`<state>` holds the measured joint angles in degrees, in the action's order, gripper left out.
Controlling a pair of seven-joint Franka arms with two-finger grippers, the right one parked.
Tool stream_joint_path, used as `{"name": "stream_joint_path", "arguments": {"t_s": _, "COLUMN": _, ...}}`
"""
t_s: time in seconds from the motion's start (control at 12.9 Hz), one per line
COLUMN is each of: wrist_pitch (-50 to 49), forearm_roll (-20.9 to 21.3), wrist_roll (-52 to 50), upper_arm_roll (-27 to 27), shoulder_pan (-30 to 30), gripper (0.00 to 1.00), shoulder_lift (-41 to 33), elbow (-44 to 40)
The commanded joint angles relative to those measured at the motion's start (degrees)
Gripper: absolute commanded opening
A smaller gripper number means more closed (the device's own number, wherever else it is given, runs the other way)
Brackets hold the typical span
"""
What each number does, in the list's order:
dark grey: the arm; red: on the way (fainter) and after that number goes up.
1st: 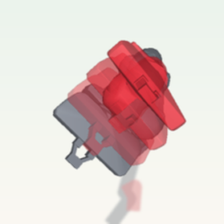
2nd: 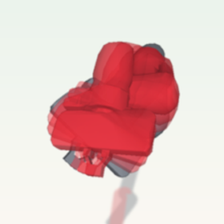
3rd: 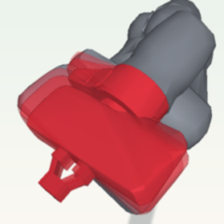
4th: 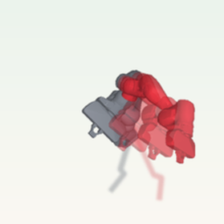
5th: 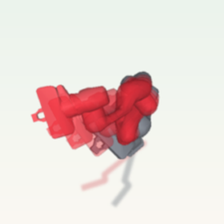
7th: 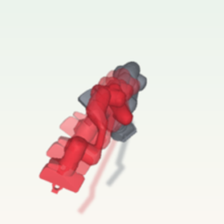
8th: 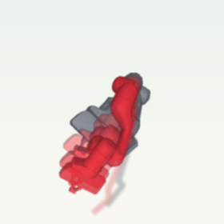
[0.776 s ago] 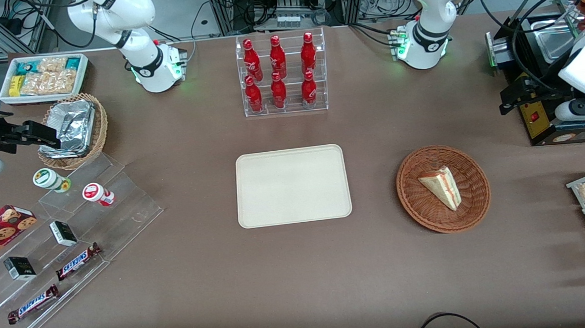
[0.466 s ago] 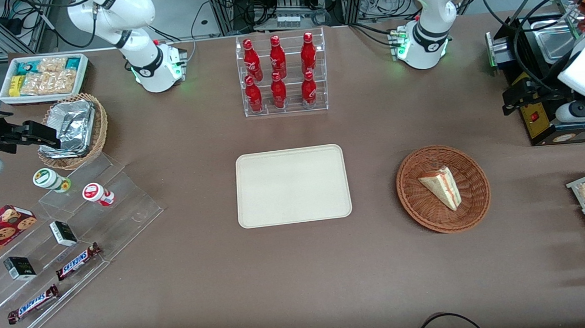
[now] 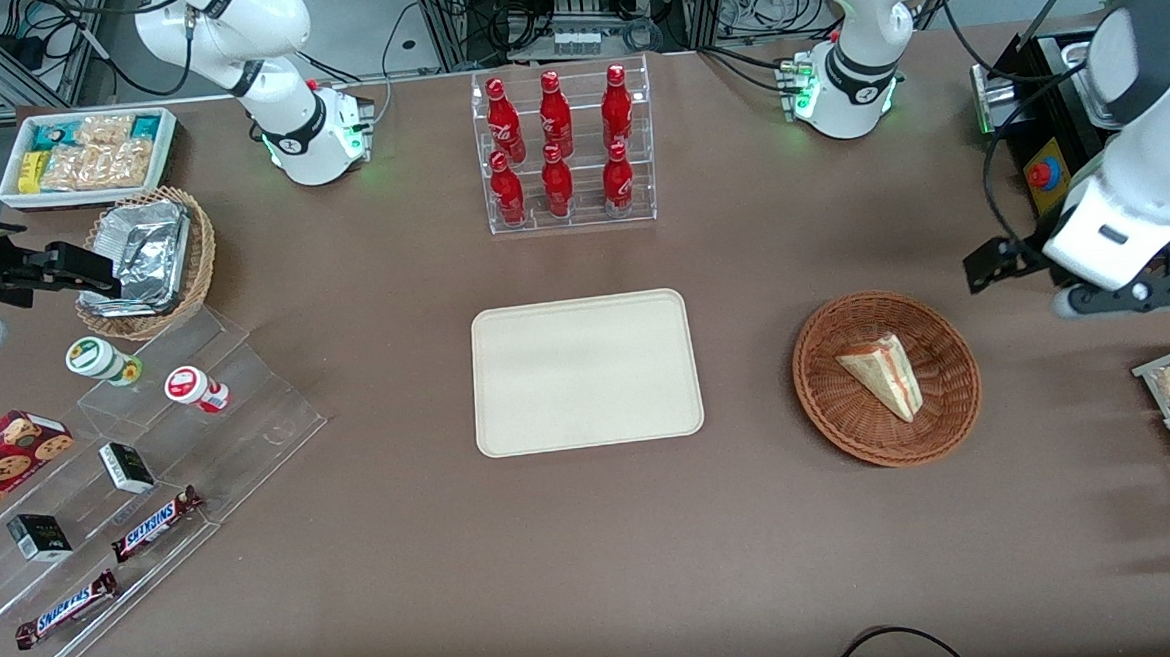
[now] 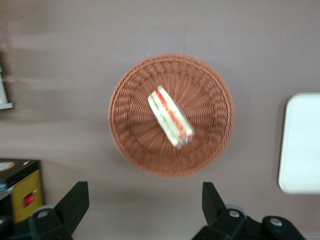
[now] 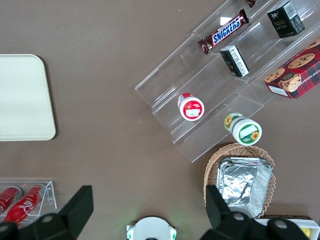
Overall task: Place sandwich from basket to tray
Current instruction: 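Move the left gripper over the sandwich in the wicker basket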
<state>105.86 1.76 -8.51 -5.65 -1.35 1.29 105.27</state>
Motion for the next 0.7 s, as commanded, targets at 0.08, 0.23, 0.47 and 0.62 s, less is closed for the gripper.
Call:
{"name": "stream_joint_path", "arguments": {"t_s": 0.08, "wrist_pitch": 15.14, "forearm_roll": -1.32, "wrist_roll": -9.56, "upper_arm_roll": -0.85, "shoulder_pan": -0.24, "gripper": 1.00, "shoulder_lift": -1.20, "elbow": 13.09}}
{"name": "stream_joint_path", "arguments": {"t_s": 0.23, "wrist_pitch": 25.75, "forearm_roll": -1.23, "wrist_roll": -17.10, "upper_arm_roll": -2.00, "shoulder_pan": -0.24, "gripper": 1.00, "shoulder_lift": -1.20, "elbow": 20.73}}
{"name": "stream_joint_path", "arguments": {"t_s": 0.47, "wrist_pitch": 33.96, "forearm_roll": -1.15, "wrist_roll": -24.08, "upper_arm_roll": -3.05, "shoulder_pan": 0.12, "gripper": 1.00, "shoulder_lift": 1.34, "elbow": 25.15}}
{"name": "stream_joint_path", "arguments": {"t_s": 0.62, "wrist_pitch": 38.09, "forearm_roll": -1.15, "wrist_roll": -26.46, "upper_arm_roll": -3.05, "shoulder_pan": 0.38, "gripper": 1.00, "shoulder_lift": 3.97, "elbow": 25.94}}
